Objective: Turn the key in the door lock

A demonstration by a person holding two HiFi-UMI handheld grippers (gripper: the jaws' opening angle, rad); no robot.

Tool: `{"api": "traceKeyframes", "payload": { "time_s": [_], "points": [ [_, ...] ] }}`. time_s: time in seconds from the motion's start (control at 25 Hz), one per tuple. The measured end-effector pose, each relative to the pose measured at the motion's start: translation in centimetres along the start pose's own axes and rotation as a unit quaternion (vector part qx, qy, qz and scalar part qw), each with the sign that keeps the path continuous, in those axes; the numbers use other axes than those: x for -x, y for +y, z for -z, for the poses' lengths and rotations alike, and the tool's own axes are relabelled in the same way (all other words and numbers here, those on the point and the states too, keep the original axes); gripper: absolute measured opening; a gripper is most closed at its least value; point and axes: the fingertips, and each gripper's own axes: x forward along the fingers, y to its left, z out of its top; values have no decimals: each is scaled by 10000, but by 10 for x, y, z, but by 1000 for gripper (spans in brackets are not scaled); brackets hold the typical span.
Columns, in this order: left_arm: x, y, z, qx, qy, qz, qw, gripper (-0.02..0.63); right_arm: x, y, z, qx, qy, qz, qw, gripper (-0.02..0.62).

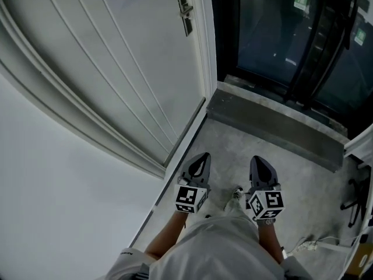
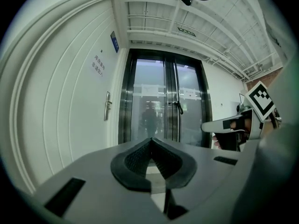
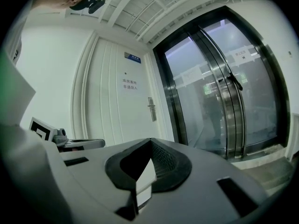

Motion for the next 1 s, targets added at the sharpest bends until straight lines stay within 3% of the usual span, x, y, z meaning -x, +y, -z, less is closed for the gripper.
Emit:
{"api": "traceKeyframes", "payload": {
  "time_s": [0.56, 0.84, 1.0],
  "points": [
    [-143, 12, -29, 99, -135, -571, 9982, 9, -113, -100, -36, 32, 95, -625, 9980, -11],
    [-191, -7, -31, 104, -196, -645, 9977, 9, -140, -149, -48, 7, 109, -717, 9974, -11],
    [-210, 7, -32, 133, -130, -748, 9970, 9, -161, -159, -48, -27, 202, -767, 9968, -11]
  ]
}}
